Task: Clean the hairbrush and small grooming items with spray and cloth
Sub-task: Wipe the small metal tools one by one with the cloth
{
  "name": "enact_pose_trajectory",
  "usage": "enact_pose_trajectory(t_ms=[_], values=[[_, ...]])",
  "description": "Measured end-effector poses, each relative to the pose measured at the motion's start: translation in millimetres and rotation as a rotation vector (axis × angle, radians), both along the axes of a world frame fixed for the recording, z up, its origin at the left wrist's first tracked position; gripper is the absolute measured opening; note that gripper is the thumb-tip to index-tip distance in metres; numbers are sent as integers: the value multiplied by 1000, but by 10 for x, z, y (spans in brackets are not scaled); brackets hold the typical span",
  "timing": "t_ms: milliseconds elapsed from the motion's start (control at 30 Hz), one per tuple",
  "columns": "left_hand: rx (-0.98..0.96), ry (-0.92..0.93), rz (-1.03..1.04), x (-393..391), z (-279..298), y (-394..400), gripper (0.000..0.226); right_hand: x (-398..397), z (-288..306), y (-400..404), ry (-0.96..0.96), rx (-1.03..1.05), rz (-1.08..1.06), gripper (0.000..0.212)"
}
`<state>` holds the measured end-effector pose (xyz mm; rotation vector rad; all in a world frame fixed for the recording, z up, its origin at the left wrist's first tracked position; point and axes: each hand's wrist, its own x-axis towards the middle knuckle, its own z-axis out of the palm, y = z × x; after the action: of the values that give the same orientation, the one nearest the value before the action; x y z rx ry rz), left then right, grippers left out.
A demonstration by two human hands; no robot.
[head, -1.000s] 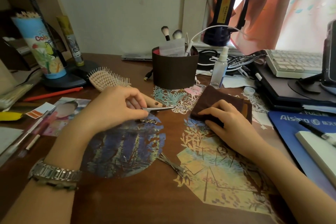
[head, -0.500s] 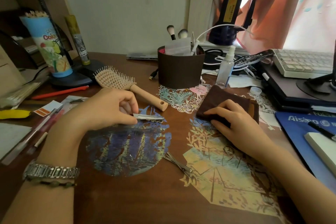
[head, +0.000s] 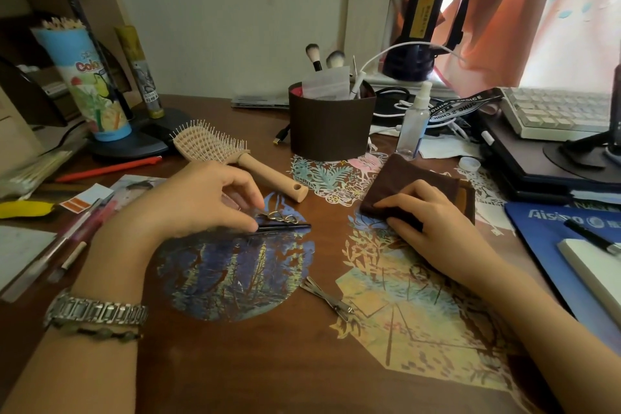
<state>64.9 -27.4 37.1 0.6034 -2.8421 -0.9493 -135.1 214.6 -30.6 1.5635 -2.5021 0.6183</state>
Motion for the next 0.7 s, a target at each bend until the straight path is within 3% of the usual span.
enact_pose_trajectory(t_ms=[167, 433, 700], values=[[30, 90, -77, -58, 13, 107, 23, 7, 7, -1, -5, -6, -7, 31], [97, -166, -452, -207, -107, 413, 31, 4, 7, 0, -7, 0, -5, 30], [133, -184, -628, -297, -198, 664, 28, 4, 8, -4, 0, -2, -5, 30]])
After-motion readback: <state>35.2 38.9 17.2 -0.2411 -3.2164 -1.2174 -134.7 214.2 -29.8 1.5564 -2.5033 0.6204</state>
